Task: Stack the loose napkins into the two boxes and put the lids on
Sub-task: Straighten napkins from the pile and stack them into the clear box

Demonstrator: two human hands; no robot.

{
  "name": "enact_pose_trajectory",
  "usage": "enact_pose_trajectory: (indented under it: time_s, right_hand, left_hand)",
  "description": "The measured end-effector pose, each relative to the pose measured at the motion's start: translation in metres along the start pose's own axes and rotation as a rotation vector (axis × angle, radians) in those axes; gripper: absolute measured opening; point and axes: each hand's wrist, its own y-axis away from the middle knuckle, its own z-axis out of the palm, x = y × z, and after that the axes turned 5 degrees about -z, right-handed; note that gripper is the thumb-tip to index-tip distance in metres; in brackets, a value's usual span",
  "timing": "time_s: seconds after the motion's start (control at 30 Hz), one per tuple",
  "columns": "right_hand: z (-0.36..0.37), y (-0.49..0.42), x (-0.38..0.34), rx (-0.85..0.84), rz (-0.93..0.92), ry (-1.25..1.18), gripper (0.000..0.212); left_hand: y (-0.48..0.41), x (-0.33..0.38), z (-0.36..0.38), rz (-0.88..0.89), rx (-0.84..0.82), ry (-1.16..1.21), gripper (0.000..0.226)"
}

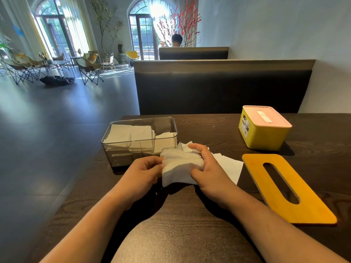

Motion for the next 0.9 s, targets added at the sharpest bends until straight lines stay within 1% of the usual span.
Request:
enact_pose_trajectory:
  time_s: [0.2,0.37,0.6,0.73,0.83,0.9]
  right_hand:
    - [-0.001,-0.001,0.002,-0.009,-0.005,-0.028,0.073]
    - [-0.002,-0.001,0.003,-0.015,-0.009,-0.063,0.073]
    - [-0.001,-0.002,0.002,0.001,-0.007,-0.058,0.070]
    - [0.000,-0.001,0.001,0.020,-0.022,-0.041,0.064]
    - [0.000,0.000,0.003,0.022,-0.020,-0.041,0.065]
    - [-0.001,0.001,0.002,0.022,-0.014,-0.051,0.065]
  left_hand:
    - [-0.001,-0.004,0.001,0.076,0.025,-0.070,0.016]
    - [-0.004,-0.007,0.001,0.072,0.092,-0.085,0.009]
    - [-0.005,-0.013,-0.001,0.109,0.181,-0.175,0.011]
    - [-0.004,-0.016,-0.003,0.134,0.194,-0.238,0.012]
    - [-0.003,-0.016,-0.002,0.146,0.205,-0.252,0.009]
    - [-0.002,-0.015,-0.001,0.156,0.253,-0.235,0.007]
